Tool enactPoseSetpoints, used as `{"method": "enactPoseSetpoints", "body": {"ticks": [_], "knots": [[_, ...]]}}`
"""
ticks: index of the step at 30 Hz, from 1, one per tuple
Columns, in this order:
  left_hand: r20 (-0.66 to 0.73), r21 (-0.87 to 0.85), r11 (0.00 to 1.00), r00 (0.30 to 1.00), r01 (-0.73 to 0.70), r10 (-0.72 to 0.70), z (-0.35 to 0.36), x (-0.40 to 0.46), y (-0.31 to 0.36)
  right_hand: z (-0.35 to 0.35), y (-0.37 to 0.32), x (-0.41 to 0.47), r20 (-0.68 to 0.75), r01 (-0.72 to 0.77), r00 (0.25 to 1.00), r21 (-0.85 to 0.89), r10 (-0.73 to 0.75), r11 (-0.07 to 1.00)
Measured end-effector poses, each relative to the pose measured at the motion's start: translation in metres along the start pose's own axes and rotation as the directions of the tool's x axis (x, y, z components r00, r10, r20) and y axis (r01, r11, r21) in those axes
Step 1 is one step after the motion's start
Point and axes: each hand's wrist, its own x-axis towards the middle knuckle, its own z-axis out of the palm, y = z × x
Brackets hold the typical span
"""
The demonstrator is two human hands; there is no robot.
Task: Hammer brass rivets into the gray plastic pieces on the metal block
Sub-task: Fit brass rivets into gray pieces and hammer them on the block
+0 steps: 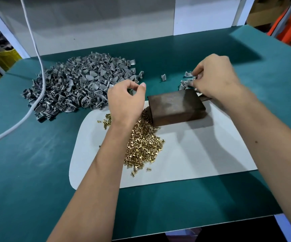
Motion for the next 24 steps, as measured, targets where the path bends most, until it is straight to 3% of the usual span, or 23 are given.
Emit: {"method": "enactPoseSetpoints", "body": {"ticks": [3,6,9,14,20,24], "knots": [[-0.016,0.019,1.000,1.000,0.000,0.001,0.000,0.001,-0.001,0.001,-0.010,0.015,0.000,0.008,1.000,-0.013,-0.008,1.000],[-0.042,0.026,1.000,0.999,-0.011,0.012,0.000,0.002,-0.002,0.009,-0.029,0.027,0.103,0.177,0.978,0.050,-0.182,0.983],[-0.080,0.023,1.000,0.997,-0.004,0.006,-0.001,0.002,-0.002,0.023,-0.045,0.042,0.266,0.334,0.906,0.029,-0.330,0.942],[-0.101,-0.053,0.996,0.992,0.073,-0.078,-0.008,0.007,-0.003,0.040,-0.056,0.060,0.398,0.417,0.847,-0.086,-0.352,0.905],[-0.201,-0.150,0.985,0.972,0.089,-0.119,-0.017,0.010,-0.002,0.037,-0.070,0.060,0.360,0.450,0.848,-0.102,-0.389,0.887],[-0.070,-0.378,0.900,0.963,0.217,-0.261,-0.018,0.014,-0.004,0.029,-0.085,0.037,0.169,0.514,0.832,0.123,-0.528,0.849]]}}
